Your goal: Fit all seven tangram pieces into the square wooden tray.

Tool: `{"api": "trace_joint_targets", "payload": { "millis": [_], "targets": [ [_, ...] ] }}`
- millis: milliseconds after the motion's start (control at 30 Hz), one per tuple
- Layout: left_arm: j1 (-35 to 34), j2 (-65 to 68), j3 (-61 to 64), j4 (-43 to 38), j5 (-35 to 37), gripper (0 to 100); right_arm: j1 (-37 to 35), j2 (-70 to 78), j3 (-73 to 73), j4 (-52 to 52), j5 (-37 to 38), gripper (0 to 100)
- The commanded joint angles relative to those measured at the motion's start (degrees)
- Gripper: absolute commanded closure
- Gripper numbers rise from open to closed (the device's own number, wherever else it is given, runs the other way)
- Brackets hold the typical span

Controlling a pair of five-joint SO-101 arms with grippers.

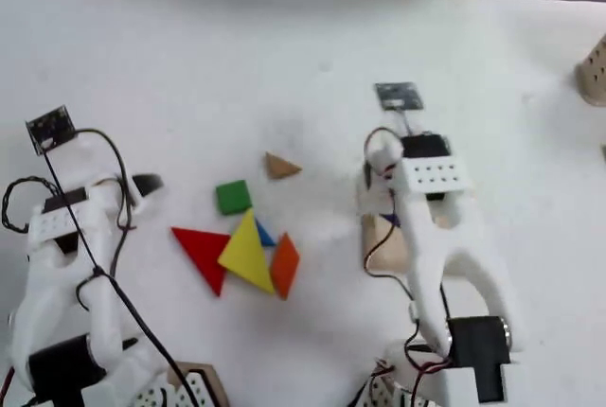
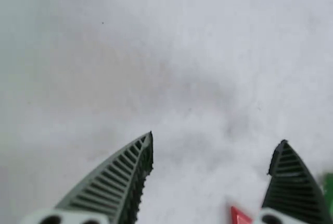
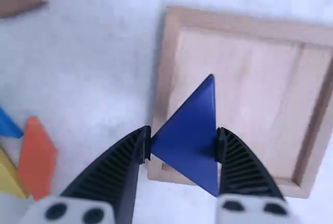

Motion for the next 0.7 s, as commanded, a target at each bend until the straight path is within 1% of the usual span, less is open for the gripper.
{"api": "trace_joint_targets", "payload": {
  "millis": [0, 133, 200, 267, 433, 567, 667],
  "targets": [
    [0.92, -2.77, -0.26, -1.41, -0.70, 65, 1.80, -0.48, 0.79, -5.05, -4.66, 88.5],
    [0.92, -2.77, -0.26, -1.14, -0.70, 65, 1.71, -0.48, 3.43, -8.84, -8.18, 88.5],
    [0.84, -2.77, -0.26, -1.05, -0.70, 65, 1.71, -0.48, 4.84, -10.15, -8.44, 88.5],
    [0.84, -2.77, 0.18, -1.32, -0.70, 65, 1.71, -0.48, 5.71, -11.03, -8.44, 85.8],
    [0.92, -2.86, 0.53, -1.41, -0.70, 65, 2.07, -0.48, 5.98, -10.77, -8.09, 73.5],
    [0.92, -2.95, 0.53, -1.41, -0.70, 65, 2.59, -1.19, 4.22, -10.07, -8.00, 73.3],
    [0.84, -3.03, 0.53, -1.41, -0.70, 65, 3.82, -1.19, 0.79, -6.11, -7.82, 73.3]
  ]
}}
